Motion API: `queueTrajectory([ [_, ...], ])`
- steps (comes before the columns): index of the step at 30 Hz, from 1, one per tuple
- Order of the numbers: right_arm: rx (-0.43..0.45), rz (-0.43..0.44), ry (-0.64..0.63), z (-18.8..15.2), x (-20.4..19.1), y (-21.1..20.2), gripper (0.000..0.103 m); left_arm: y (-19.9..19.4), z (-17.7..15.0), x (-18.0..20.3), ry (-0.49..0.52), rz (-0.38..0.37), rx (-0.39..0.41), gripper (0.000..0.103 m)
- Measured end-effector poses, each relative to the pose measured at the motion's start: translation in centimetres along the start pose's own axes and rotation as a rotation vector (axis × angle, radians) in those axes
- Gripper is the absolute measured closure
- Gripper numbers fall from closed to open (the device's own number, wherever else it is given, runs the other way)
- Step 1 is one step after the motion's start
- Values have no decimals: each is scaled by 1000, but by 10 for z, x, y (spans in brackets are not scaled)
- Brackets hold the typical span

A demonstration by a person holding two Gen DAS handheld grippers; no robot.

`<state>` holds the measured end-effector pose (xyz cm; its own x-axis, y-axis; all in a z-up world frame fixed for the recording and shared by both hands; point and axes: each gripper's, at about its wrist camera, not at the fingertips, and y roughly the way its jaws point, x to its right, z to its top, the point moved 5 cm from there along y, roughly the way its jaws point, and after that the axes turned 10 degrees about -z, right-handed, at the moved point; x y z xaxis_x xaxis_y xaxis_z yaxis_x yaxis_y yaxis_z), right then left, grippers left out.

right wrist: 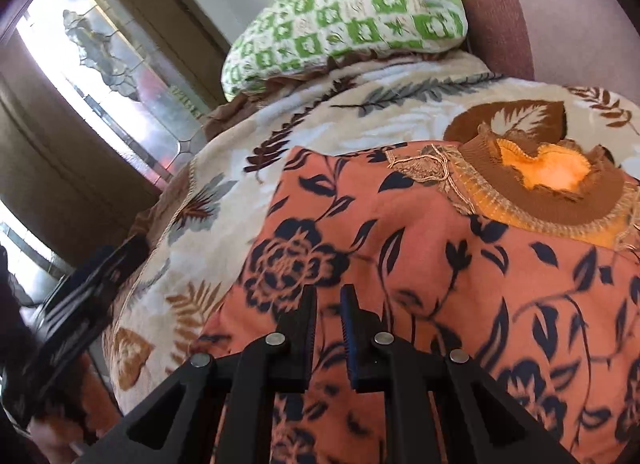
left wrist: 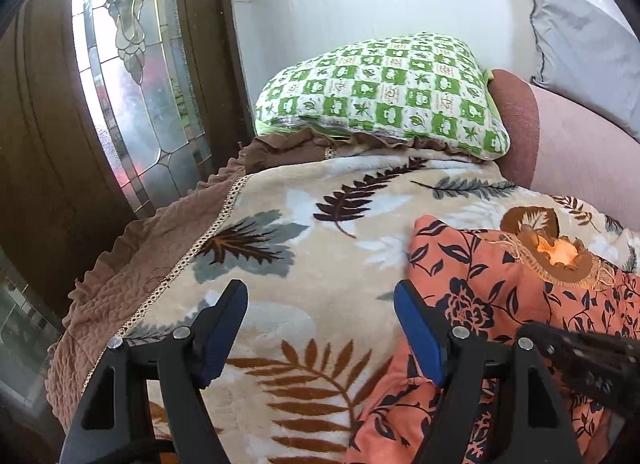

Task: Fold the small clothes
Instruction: 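Grasp the hem with the right tool and fold it toward the collar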

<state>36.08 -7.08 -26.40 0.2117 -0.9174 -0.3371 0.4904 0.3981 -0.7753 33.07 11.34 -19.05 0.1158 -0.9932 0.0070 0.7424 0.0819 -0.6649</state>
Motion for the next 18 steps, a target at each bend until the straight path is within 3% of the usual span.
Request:
queueTrajectory([
  [3, -1, -28, -19, -9, 0, 1, 87, 2, -2, 0, -1, 3, -8, 27],
  [5, -64, -66, -23, -16, 4, 19, 87, 8, -5, 7, 14, -13, -38, 27],
  [8, -65, -30, 19, -18, 11, 21, 88, 17, -11, 21, 35, -23, -81, 27],
  [14, -28, -87, 4, -26, 38, -24, 88, 13, -12, 55, 92, -56, -69, 27],
  [18, 17, -137, 61, -39, 79, -68, 88, 9, -17, 89, 140, -91, -74, 27],
])
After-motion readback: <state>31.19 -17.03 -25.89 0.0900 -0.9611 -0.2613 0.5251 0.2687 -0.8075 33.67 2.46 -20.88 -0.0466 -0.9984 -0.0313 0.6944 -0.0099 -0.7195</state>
